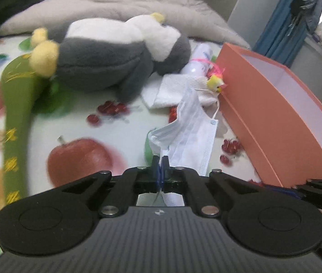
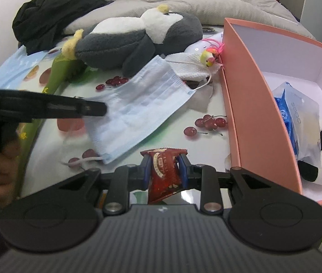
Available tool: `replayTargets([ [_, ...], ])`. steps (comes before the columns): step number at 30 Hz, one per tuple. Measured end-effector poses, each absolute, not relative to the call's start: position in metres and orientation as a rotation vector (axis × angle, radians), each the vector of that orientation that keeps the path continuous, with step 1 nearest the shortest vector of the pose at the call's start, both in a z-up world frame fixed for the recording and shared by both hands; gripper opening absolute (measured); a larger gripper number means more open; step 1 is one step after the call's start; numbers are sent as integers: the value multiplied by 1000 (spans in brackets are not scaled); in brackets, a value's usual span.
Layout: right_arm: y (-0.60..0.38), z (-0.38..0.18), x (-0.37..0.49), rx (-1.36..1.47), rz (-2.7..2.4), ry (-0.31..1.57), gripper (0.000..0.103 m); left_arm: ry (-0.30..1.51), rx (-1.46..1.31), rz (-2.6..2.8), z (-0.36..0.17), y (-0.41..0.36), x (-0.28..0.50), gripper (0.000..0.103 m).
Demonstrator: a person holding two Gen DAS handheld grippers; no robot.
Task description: Organize soft objects
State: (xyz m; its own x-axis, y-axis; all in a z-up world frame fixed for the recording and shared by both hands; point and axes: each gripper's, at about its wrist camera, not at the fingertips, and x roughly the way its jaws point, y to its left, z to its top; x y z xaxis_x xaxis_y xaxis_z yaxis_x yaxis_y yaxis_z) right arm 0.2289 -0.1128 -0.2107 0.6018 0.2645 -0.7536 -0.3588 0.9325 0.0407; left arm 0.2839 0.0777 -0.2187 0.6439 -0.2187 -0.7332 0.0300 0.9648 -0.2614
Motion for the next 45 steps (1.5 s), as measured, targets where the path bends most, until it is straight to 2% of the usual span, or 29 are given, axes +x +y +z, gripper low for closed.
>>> replayTargets([
  [12,-88,-214,234,-178,411,910,30,1105,-21,-83,-194,54,266,2],
  [17,-89,-205,245,-144,383,897,30,1148,-111,-35,-199,64,259,2],
  [28,-90,-210,232,-138,411,881,29,1056,-321,137,-196,125,231,2],
  [37,-95,-225,231,-118,410,885,30,1025,-405,104,-221,123,216,3],
  [38,-97,-227,231,-113,415,888,30,1026,-404,91,-222,121,216,4],
  [40,-98,-228,230,-112,421,883,30,1017,-389,51,-224,115,215,14],
  [41,-99,-228,229,-112,425,882,31,999,-365,37,-222,111,214,26],
  [42,-100,-229,229,-110,430,880,32,984,-340,30,-221,108,213,44],
  [43,-101,-229,229,-110,432,878,36,968,-315,20,-219,104,212,51],
  [45,-103,-232,228,-108,439,877,38,940,-287,2,-218,100,210,56],
])
